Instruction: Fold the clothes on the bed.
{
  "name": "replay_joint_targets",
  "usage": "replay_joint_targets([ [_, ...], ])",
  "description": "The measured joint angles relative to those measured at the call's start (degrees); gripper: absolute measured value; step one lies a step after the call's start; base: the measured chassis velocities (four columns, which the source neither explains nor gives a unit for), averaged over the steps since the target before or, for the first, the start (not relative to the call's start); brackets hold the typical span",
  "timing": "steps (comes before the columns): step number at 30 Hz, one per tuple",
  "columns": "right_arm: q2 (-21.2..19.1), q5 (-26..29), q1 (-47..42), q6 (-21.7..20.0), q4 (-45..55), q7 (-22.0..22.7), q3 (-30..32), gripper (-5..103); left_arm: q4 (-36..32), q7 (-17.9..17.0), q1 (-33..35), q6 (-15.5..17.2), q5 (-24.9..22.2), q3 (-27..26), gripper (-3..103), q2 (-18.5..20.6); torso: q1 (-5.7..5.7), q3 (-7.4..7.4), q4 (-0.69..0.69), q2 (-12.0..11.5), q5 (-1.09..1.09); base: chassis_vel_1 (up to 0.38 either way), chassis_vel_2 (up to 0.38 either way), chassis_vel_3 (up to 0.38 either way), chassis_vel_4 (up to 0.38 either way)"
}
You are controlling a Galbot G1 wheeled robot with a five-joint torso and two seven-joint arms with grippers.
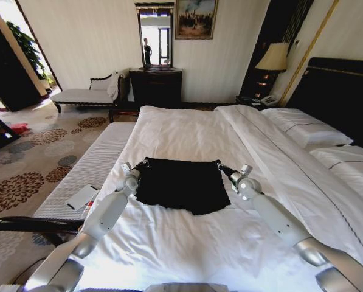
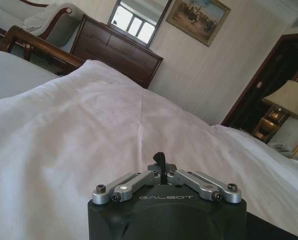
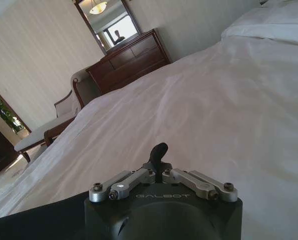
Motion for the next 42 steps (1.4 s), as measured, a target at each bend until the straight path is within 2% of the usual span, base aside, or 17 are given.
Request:
replay_joint_targets([
  [9,-1.49,-7.68,-9.55,4.72,6.52,-4.69,5.12,1,-8.42,-0.27,4.51,-0.2,-0.98,-1.78,0,3.51,0.0,-0.01,-0.01,0.0,0.0,0.0,0.0,0.0,0.0],
  [10,-1.78,-8.94,-12.58,5.77,7.99,-5.54,6.77,1,-10.49,-0.27,6.37,-0.27,-1.3,-2.58,0,4.4,-0.01,-0.01,-0.04,0.01,0.0,0.0,0.0,0.0,0.0],
  [13,-2.13,-12.66,-17.09,7.91,10.14,-7.16,9.45,1,-14.48,-0.14,10.81,-0.38,-1.59,-4.47,0,6.06,-0.01,-0.01,-0.01,0.01,0.0,0.0,0.0,0.0,0.0],
  [14,-2.13,-12.66,-17.09,7.91,10.14,-7.16,9.45,1,-14.48,-0.14,10.81,-0.38,-1.59,-4.47,0,6.06,-0.01,-0.01,-0.01,0.01,0.0,0.0,0.0,0.0,0.0],
  [23,-2.46,-14.99,-25.48,9.07,17.0,-7.76,15.49,1,-26.02,1.0,25.55,-1.56,-0.11,-10.08,0,9.45,-0.02,-0.01,0.02,0.01,0.0,0.0,0.0,0.0,0.0],
  [32,-2.17,-17.48,-33.69,9.95,21.05,-8.55,20.6,1,-30.92,1.31,31.76,-2.65,2.25,-12.11,0,11.2,-0.01,-0.01,-0.02,0.01,0.0,0.0,0.0,0.0,0.0],
  [42,-0.1,-21.36,-39.78,12.14,22.87,-9.18,22.93,1,-33.68,1.46,37.64,-4.32,4.74,-13.51,0,12.18,-0.02,0.0,-0.01,0.01,-0.01,0.0,0.0,0.0,0.0],
])
